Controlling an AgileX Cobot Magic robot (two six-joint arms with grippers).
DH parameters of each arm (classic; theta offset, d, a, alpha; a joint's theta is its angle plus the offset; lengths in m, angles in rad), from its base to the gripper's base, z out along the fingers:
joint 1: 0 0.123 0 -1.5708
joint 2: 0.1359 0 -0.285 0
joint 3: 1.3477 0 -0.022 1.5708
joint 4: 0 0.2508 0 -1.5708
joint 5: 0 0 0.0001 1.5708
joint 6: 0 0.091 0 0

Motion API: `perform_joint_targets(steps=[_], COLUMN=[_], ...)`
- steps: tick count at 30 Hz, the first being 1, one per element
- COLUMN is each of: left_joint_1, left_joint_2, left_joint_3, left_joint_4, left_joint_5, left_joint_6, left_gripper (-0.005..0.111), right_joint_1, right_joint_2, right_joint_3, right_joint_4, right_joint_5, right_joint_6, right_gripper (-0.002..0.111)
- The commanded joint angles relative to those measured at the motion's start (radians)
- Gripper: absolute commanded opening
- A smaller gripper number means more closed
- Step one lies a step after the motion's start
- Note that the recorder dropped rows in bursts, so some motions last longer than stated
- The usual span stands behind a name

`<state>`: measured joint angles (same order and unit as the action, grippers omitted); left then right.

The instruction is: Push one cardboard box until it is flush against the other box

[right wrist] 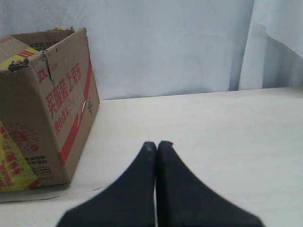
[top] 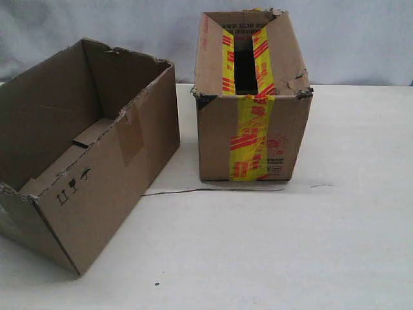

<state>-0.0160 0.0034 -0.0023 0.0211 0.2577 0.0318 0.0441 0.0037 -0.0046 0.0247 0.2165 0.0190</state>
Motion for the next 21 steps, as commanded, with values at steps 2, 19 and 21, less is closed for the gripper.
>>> perform_joint_targets(steps=[2,19,21], left_joint_1=[0.001,0.005,0.005], left_joint_2=[-0.003,0.155,0.218], left_joint_3=[0.002,0.002,0.002], left_joint_4=[-0.008,-0.110,-0.110], left_joint_5=[-0.019,-0.189,-0.189], left_joint_6=[0.001,-0.026,-0.032], left_gripper=[0.000,0.000,0.000], right_joint_1=[0.003,0.003,0.003], right_joint_2=[-0.004,-0.004,-0.004], right_joint_3=[0.005,0.005,0.005], right_joint_4=[-0.005,-0.005,-0.005], right_joint_5=[-0.003,-0.003,-0.003], right_joint_6=[-0.007,-0.007,-0.007], right_gripper=[0.000,0.000,0.000])
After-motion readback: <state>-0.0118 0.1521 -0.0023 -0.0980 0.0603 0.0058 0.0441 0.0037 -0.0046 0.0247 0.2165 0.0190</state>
